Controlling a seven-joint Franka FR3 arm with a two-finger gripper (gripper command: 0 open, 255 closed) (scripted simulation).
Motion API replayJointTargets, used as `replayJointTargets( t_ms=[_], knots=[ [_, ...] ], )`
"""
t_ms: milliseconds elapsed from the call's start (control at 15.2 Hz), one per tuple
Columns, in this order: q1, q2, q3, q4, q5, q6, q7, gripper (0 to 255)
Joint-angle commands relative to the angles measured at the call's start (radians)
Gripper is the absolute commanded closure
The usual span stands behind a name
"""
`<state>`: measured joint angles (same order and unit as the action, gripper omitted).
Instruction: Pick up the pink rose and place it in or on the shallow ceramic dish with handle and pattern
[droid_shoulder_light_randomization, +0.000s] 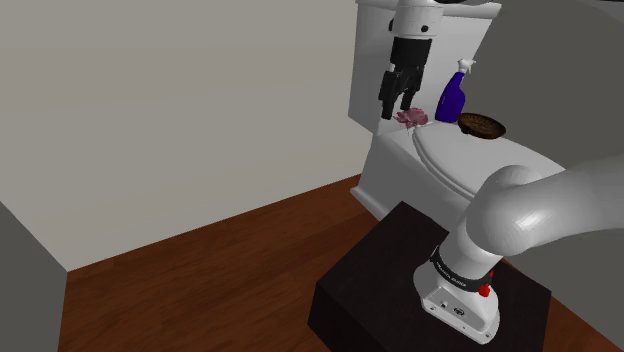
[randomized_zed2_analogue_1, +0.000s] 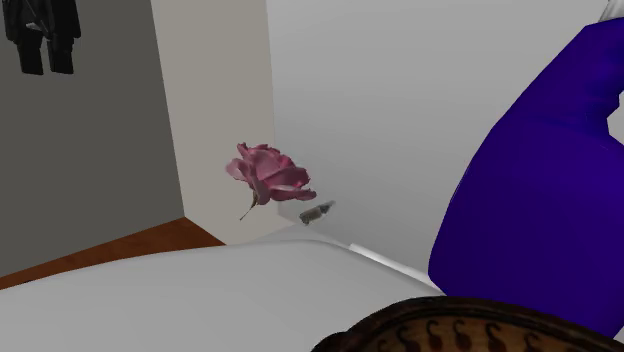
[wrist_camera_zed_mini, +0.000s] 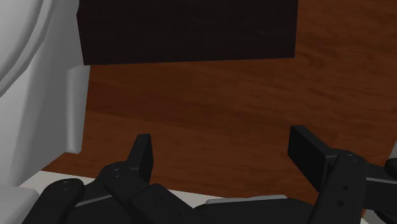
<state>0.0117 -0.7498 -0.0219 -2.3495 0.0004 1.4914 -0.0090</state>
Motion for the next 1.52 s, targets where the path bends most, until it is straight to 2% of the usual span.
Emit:
replayJointTargets(
  t_ms=[0,396,726,1122,1452],
  knots=[
    [0.000,0.000,0.000,0.000,0.000,0.000,0.000,0],
    [0.002,-0.115,-0.139,-0.120,-0.166,0.082,-0.291,0],
    [0.002,-0.156,-0.279,-0.171,-0.307,0.180,-0.534,0],
    [0.026,-0.128,-0.473,-0.166,-0.452,0.330,-0.822,0],
    [0.094,-0.053,-0.651,-0.104,-0.526,0.466,-1.058,0]
  ],
)
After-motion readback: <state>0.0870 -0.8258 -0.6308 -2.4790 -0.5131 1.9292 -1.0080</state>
